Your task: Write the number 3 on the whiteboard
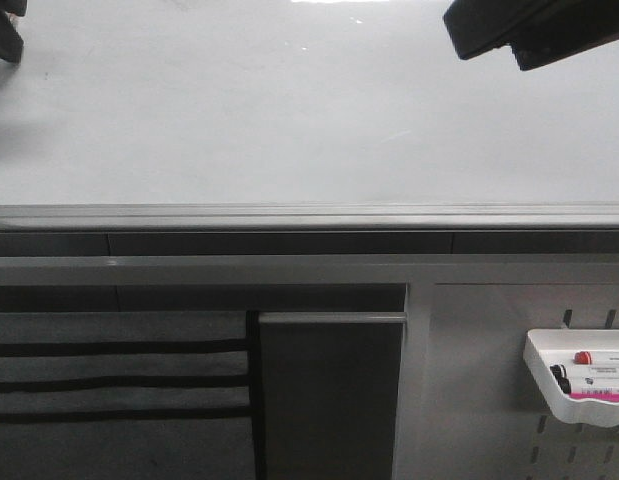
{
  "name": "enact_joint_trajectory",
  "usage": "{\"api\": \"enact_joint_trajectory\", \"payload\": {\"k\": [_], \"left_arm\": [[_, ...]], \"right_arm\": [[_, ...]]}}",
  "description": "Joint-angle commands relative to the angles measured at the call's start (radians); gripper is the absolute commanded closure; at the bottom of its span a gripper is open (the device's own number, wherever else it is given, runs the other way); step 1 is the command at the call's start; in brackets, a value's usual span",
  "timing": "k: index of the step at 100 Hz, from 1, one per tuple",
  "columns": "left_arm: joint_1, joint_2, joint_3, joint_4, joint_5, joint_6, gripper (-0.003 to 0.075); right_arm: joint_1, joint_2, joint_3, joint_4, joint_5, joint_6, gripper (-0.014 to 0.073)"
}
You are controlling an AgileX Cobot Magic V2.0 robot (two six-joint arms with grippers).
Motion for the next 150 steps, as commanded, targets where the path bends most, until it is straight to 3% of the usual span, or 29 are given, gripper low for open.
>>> {"api": "enact_joint_trajectory", "payload": {"k": [1,16,34,46,59,80,98,117,138,150], "left_arm": [[-0.008,-0.029,-0.034,0.000,-0.090,0.002,0.0475],[-0.008,-0.029,-0.034,0.000,-0.083,0.002,0.0634],[-0.008,-0.031,-0.034,0.000,-0.081,0.002,0.0737],[-0.011,-0.055,-0.034,0.034,-0.024,0.002,0.0741],[-0.045,-0.124,-0.044,0.125,0.169,0.027,0.0741],[-0.181,-0.264,-0.055,0.059,0.487,0.294,0.0741],[-0.315,-0.314,-0.055,-0.235,0.710,0.633,0.0741],[-0.421,-0.309,-0.055,-0.574,0.862,0.915,0.0741],[-0.513,-0.309,-0.055,-0.623,0.862,0.993,0.0741],[-0.541,-0.309,-0.055,-0.623,0.860,0.997,0.0741]], "right_arm": [[0.002,-0.008,-0.036,0.018,-0.061,-0.012,0.0246],[0.002,-0.008,-0.036,0.018,-0.061,-0.012,0.0246],[0.002,-0.008,-0.036,0.018,-0.061,-0.012,0.0246],[0.002,-0.010,-0.036,0.016,-0.063,-0.012,0.0246],[-0.021,-0.014,-0.073,0.016,-0.010,0.010,0.0246],[-0.139,-0.012,-0.166,0.020,0.143,0.019,0.0246],[-0.172,0.030,-0.244,0.023,0.338,-0.023,0.0246],[-0.168,0.116,-0.312,0.118,0.522,-0.223,0.0246],[-0.164,0.197,-0.377,0.348,0.658,-0.554,0.0246],[-0.121,0.224,-0.425,0.373,0.669,-0.676,0.0246]]}}
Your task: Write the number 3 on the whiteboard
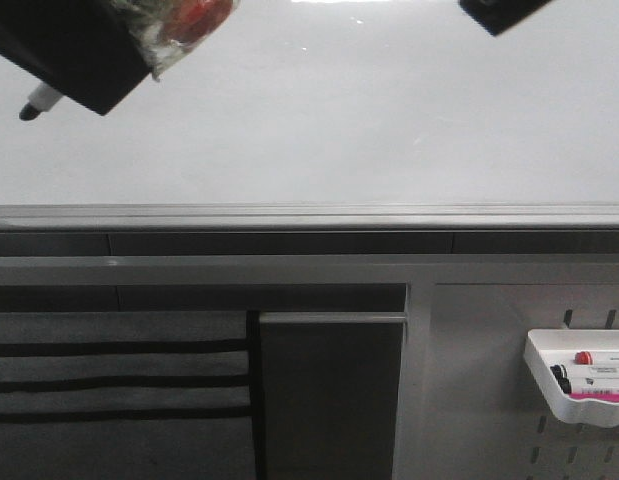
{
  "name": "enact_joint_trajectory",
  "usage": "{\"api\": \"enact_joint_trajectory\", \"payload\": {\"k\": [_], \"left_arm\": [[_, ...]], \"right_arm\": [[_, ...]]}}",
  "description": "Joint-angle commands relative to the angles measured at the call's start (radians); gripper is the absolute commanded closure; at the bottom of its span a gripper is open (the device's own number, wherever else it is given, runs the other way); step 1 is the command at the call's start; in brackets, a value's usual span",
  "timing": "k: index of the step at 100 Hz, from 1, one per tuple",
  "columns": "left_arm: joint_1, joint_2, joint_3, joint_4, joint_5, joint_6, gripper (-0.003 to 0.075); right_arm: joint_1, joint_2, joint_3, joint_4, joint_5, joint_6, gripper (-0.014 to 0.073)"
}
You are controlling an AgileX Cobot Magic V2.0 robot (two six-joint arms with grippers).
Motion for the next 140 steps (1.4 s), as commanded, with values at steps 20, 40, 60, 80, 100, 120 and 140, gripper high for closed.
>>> {"api": "enact_joint_trajectory", "payload": {"k": [20,40,60,80,100,120,140], "left_arm": [[-0.024,-0.019,-0.034,-0.054,-0.027,0.009,0.0741],[-0.024,-0.019,-0.034,-0.054,-0.027,0.010,0.0741],[-0.024,-0.019,-0.034,-0.030,-0.027,0.012,0.0741],[-0.024,-0.019,-0.034,-0.028,-0.027,0.012,0.0741],[-0.024,-0.019,-0.034,-0.028,-0.027,0.012,0.0741],[-0.024,-0.019,-0.034,-0.028,-0.027,0.012,0.0741],[-0.024,-0.019,-0.034,-0.028,-0.027,0.012,0.0741]], "right_arm": [[0.194,0.038,-0.130,0.014,-0.037,-0.171,0.0246],[0.310,0.097,-0.191,-0.057,-0.075,-0.171,0.0246],[0.315,0.117,-0.224,-0.064,-0.072,-0.171,0.0246],[0.315,0.117,-0.224,-0.065,-0.072,-0.171,0.0299],[0.315,0.117,-0.224,-0.066,-0.072,-0.171,0.0346],[0.315,0.129,-0.224,-0.068,-0.072,-0.171,0.0346],[0.315,0.143,-0.224,-0.070,-0.067,-0.171,0.0346]]}}
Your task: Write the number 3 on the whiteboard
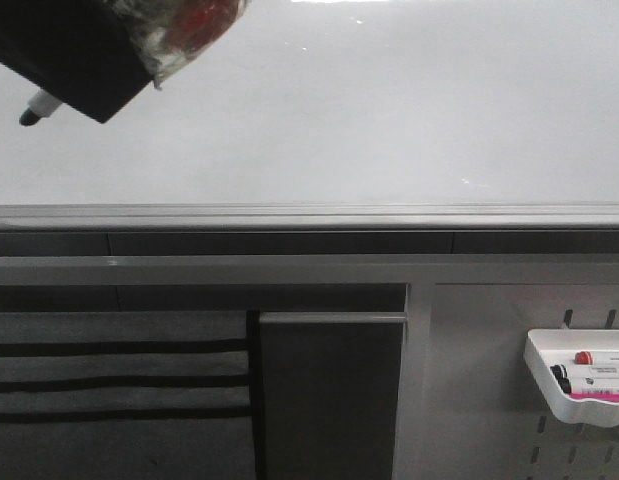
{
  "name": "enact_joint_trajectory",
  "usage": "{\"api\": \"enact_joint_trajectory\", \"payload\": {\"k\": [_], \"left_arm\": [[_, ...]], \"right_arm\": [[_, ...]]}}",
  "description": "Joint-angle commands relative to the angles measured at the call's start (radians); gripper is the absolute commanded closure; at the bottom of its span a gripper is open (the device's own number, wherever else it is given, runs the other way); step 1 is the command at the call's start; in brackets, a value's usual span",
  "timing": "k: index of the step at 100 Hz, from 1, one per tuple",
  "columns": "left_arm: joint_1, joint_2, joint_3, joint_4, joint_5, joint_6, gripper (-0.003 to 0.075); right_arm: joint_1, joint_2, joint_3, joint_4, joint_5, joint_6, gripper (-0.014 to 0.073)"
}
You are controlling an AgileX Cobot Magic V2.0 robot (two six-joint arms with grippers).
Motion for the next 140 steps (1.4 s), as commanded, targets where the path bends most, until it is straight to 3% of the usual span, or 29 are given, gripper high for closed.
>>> {"api": "enact_joint_trajectory", "payload": {"k": [1,13,37,47,54,71,78,94,100,106,126,140], "left_arm": [[-0.008,-0.019,-0.034,-0.039,-0.030,0.002,0.0741],[-0.008,-0.019,-0.034,-0.037,-0.030,0.002,0.0741],[-0.008,-0.019,-0.034,-0.037,-0.030,0.002,0.0741],[-0.008,-0.019,-0.034,-0.037,-0.030,0.002,0.0734],[-0.008,-0.019,-0.034,-0.033,-0.030,0.002,0.0662],[-0.005,-0.024,-0.062,-0.019,-0.034,0.002,0.0297],[0.007,-0.045,-0.080,-0.019,-0.036,-0.006,0.0233],[0.066,-0.132,-0.083,0.009,-0.087,-0.049,0.0248],[0.109,-0.174,-0.067,0.024,-0.097,-0.089,0.0248],[0.155,-0.202,-0.048,0.024,-0.099,-0.115,0.0248],[0.337,-0.305,0.107,0.019,-0.182,-0.246,0.0248],[0.419,-0.337,0.207,-0.034,-0.251,-0.268,0.0248]], "right_arm": [[0.002,-0.023,-0.033,0.029,-0.025,-0.013,0.0346],[0.002,-0.023,-0.041,0.024,-0.026,-0.009,0.0370],[0.002,-0.023,-0.041,0.024,-0.020,-0.009,0.0571],[0.002,-0.023,-0.041,0.024,-0.016,-0.009,0.0594],[0.002,-0.023,-0.041,0.024,-0.016,-0.009,0.0594],[0.002,-0.034,-0.041,-0.009,-0.029,0.032,0.0594],[0.002,-0.054,-0.041,-0.087,-0.057,0.114,0.0594],[-0.020,-0.138,-0.035,-0.322,-0.100,0.421,0.0594],[-0.066,-0.179,-0.017,-0.382,-0.120,0.583,0.0594],[-0.113,-0.219,0.010,-0.412,-0.148,0.657,0.0594],[-0.322,-0.370,0.185,-0.409,-0.321,0.741,0.0594],[-0.341,-0.428,0.320,-0.364,-0.458,0.741,0.0594]]}}
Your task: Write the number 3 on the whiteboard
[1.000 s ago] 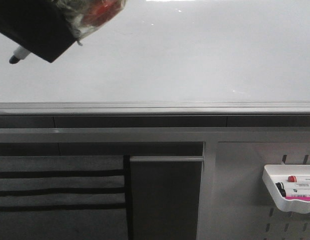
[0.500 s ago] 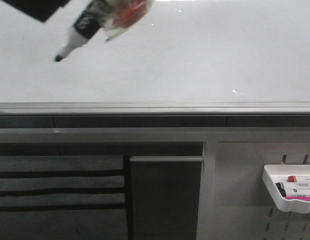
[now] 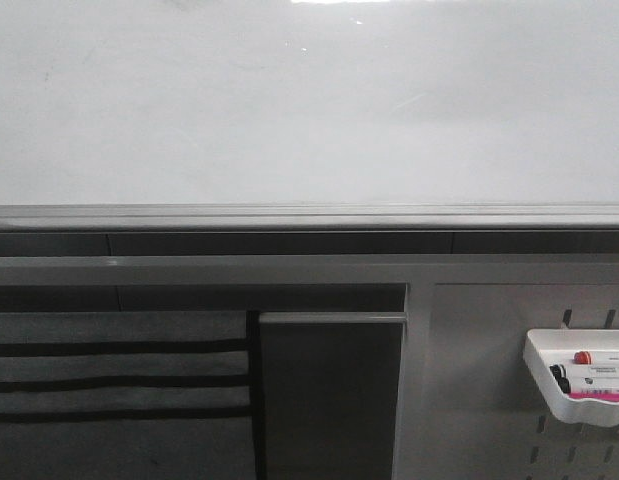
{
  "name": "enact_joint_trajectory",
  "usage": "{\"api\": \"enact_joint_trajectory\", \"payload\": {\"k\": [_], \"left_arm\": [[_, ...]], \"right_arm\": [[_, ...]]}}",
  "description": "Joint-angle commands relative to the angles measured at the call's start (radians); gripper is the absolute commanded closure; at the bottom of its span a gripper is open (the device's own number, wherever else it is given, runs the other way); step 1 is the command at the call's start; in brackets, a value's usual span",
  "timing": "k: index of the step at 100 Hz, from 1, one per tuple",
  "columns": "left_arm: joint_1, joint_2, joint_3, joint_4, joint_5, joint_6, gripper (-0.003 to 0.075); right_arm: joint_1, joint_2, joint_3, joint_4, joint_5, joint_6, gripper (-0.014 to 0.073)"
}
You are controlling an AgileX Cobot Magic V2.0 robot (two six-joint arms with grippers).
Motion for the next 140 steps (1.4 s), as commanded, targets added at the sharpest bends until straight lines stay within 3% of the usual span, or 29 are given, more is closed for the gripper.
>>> {"api": "enact_joint_trajectory", "payload": {"k": [1,23,47,63,102,140], "left_arm": [[0.041,-0.021,0.024,-0.076,-0.099,-0.026,0.0248],[0.048,-0.023,0.061,-0.095,-0.175,-0.026,0.0248],[0.048,-0.023,0.061,-0.095,-0.201,-0.023,0.0248],[0.048,-0.023,0.061,-0.084,-0.201,-0.023,0.0248],[0.048,-0.023,0.061,-0.082,-0.217,-0.023,0.0248],[0.048,-0.023,0.061,-0.082,-0.218,-0.023,0.0248]], "right_arm": [[-0.012,-0.042,0.051,0.041,-0.151,0.005,0.0594],[-0.012,0.028,0.028,0.112,-0.212,0.003,0.0594],[-0.014,0.279,-0.276,0.117,0.085,-0.057,0.0594],[-0.038,0.433,-0.436,0.295,0.240,-0.216,0.0594],[-0.040,0.587,-0.525,0.330,0.092,-0.263,0.0594],[-0.044,0.642,-0.525,0.268,0.023,-0.263,0.0594]]}}
